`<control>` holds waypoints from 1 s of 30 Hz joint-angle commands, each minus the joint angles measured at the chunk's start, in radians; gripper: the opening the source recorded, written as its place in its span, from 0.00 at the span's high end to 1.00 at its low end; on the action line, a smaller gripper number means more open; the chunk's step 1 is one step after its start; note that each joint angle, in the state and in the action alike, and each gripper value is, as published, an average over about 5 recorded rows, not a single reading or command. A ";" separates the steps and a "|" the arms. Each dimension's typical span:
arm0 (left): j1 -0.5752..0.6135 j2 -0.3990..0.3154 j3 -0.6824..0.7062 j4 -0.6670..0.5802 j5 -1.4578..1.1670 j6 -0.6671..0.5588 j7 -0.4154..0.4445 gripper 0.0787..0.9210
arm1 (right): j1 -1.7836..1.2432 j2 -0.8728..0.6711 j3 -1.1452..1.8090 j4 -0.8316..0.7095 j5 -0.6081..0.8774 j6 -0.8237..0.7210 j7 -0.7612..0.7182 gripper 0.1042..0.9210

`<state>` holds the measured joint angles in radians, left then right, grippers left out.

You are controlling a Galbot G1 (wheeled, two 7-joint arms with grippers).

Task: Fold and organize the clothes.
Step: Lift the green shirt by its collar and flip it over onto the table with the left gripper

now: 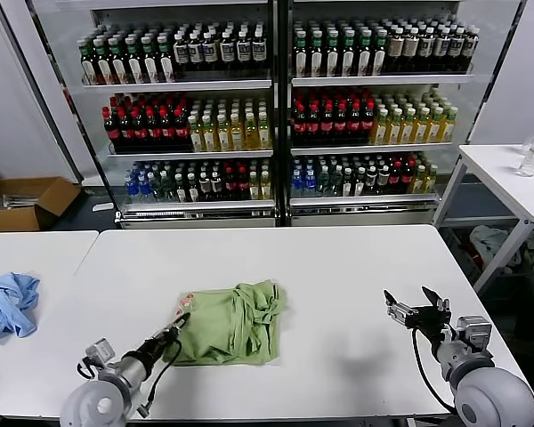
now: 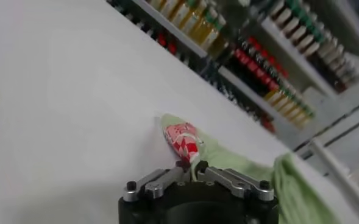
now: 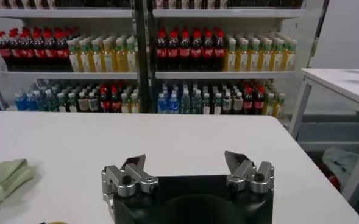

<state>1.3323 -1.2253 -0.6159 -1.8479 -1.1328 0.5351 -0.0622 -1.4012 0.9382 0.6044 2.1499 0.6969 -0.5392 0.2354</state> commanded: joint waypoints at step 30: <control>-0.132 0.004 0.471 -0.144 0.923 -0.014 -0.057 0.97 | 0.012 0.006 -0.001 0.054 -0.008 0.010 -0.005 0.12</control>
<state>1.3515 -1.0375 -0.6929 -2.0064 -0.7523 0.5230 -0.1016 -1.3884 0.9439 0.6038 2.1940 0.6954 -0.5319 0.2322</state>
